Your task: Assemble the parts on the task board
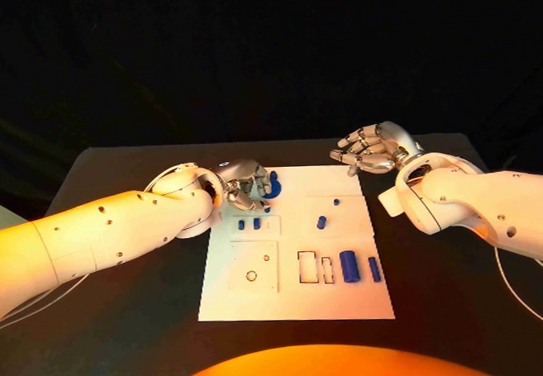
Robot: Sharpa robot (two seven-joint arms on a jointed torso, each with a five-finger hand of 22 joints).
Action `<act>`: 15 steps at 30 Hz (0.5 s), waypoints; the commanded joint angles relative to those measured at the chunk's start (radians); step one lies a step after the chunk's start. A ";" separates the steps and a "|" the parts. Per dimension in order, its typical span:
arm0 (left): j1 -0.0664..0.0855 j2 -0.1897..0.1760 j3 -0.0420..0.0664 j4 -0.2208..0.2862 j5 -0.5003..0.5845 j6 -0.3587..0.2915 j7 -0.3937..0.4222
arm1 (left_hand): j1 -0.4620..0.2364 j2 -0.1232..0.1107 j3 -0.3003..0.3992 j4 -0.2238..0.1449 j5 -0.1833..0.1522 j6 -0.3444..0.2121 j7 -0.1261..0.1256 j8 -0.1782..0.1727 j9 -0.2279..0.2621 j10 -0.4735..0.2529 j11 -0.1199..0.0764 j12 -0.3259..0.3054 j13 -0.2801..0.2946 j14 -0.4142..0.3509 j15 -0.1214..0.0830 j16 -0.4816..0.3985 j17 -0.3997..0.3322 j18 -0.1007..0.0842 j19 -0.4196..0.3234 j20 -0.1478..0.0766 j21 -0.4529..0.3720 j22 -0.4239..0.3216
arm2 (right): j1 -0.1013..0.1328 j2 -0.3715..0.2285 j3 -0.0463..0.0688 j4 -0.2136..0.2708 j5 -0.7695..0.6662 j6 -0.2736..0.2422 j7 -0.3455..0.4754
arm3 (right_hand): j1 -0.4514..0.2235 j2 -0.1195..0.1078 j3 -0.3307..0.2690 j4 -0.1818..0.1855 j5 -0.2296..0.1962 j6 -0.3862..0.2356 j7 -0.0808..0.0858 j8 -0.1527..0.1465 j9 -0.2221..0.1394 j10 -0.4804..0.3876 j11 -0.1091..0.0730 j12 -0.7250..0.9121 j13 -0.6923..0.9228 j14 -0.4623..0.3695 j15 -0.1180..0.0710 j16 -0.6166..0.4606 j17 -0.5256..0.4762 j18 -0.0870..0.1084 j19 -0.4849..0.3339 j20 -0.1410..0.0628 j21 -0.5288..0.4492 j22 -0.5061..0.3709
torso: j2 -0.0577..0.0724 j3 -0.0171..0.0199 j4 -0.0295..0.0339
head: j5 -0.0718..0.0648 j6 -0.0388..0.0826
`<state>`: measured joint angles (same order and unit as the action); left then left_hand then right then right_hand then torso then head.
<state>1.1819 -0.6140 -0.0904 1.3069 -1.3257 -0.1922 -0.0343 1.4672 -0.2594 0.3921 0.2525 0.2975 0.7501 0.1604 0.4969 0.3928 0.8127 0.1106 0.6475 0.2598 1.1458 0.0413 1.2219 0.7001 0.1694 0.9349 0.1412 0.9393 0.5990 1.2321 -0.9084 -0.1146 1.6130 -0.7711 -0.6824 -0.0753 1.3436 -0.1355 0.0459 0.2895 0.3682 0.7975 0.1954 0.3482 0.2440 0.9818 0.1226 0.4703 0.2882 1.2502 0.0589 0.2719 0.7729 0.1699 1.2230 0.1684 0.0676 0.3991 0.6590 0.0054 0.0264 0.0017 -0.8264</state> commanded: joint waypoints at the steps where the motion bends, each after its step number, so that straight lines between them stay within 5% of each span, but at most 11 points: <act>1: -0.002 0.015 -0.001 -0.011 -0.070 0.080 -0.029 | 0.003 -0.009 0.008 -0.002 0.001 0.014 -0.002 -0.006 -0.006 0.009 0.000 -0.008 -0.006 0.011 0.000 0.010 0.007 0.014 0.010 0.000 0.008 0.004 | -0.001 0.002 0.000 0.000 -0.015 0.015 0.015 | 0.013 0.001 0.005 0.000 0.006 0.003 0.007 0.004 -0.001 0.003 0.006 -0.007 -0.002 -0.004 0.001 -0.006 -0.001 0.013 -0.007 -0.003 -0.002 -0.002 | 0.001 0.0000 -0.0002 | 0.000 -0.001; 15: -0.003 0.040 -0.003 -0.030 -0.088 0.128 -0.047 | 0.007 -0.007 0.023 -0.008 0.001 0.044 -0.005 -0.023 -0.033 0.039 -0.006 -0.013 -0.027 0.058 -0.004 0.075 0.080 0.014 0.011 -0.002 0.040 0.027 | -0.001 0.005 0.000 0.000 -0.016 0.015 0.016 | 0.014 0.000 0.007 0.000 0.007 0.005 0.008 0.005 -0.002 0.002 0.006 -0.012 -0.008 -0.005 0.001 -0.009 -0.001 0.013 -0.009 -0.002 -0.002 -0.006 | 0.000 0.0014 -0.0001 | -0.003 -0.004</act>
<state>1.1805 -0.5784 -0.0940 1.2766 -1.3951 -0.0978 -0.0741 1.4711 -0.2634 0.4107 0.2449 0.2975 0.7899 0.1557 0.4765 0.3610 0.8457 0.1056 0.6388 0.2335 1.1980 0.0353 1.2945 0.7770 0.1695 0.9384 0.1376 0.9772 0.6250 1.2315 -0.9048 -0.1146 1.6120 -0.7735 -0.6805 -0.0744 1.3476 -0.1316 0.0459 0.2896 0.3717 0.8013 0.1990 0.3482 0.2432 0.9829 0.1237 0.4644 0.2812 1.2502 0.0588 0.2701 0.7729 0.1700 1.2194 0.1648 0.0676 0.3942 0.6592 0.0067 0.0258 -0.0009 -0.8303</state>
